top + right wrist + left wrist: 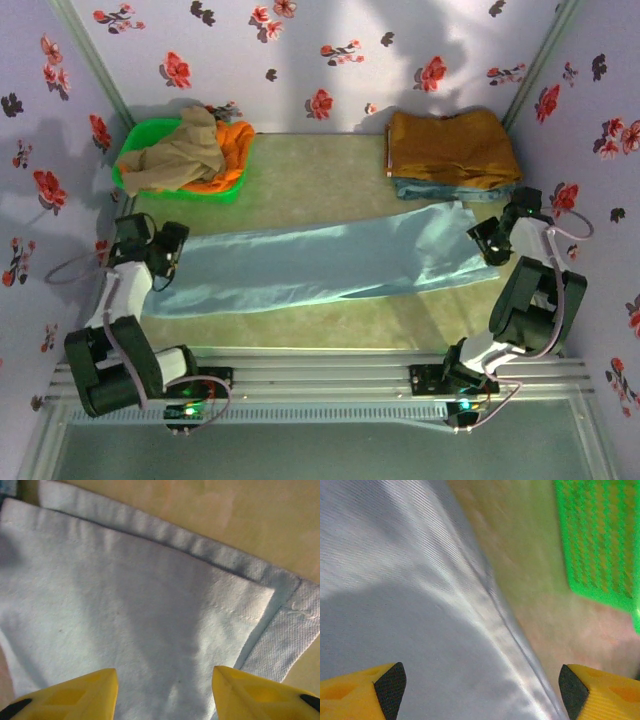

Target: Fold and stack the trousers

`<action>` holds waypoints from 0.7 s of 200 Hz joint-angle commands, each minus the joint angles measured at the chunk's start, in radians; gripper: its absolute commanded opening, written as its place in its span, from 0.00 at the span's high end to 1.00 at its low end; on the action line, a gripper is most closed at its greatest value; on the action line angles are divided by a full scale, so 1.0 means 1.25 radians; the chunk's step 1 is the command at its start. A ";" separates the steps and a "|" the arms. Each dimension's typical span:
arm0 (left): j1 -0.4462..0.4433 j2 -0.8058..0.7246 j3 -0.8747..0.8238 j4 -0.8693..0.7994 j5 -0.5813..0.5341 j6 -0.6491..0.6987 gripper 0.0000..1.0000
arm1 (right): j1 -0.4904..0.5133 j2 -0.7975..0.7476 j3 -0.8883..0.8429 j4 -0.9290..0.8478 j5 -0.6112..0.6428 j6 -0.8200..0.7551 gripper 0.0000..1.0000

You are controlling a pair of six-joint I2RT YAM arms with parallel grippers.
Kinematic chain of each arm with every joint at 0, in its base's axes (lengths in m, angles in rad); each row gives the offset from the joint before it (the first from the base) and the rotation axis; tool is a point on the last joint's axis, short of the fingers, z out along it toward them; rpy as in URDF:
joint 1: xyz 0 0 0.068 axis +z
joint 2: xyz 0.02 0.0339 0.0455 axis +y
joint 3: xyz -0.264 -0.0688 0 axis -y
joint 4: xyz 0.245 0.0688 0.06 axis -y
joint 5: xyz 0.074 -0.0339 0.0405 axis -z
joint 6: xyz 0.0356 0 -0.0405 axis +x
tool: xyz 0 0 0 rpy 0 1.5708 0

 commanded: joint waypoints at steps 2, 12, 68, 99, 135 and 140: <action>-0.059 -0.035 -0.027 -0.028 0.045 0.027 0.16 | -0.010 0.034 0.006 -0.052 0.047 -0.019 0.45; -0.075 -0.040 -0.035 -0.024 0.048 0.031 0.15 | -0.012 0.040 0.003 -0.055 0.073 -0.018 0.43; -0.092 -0.032 -0.076 0.023 0.085 0.034 0.15 | -0.030 0.117 0.022 -0.059 0.110 -0.017 0.54; -0.090 -0.031 -0.073 0.026 0.092 0.044 0.15 | -0.030 0.121 0.052 -0.068 0.120 -0.016 0.87; -0.090 -0.036 -0.075 0.031 0.093 0.047 0.15 | -0.031 0.083 0.058 -0.081 0.132 -0.031 1.00; -0.090 -0.036 -0.075 0.031 0.094 0.046 0.15 | -0.032 0.081 0.057 -0.081 0.130 -0.028 1.00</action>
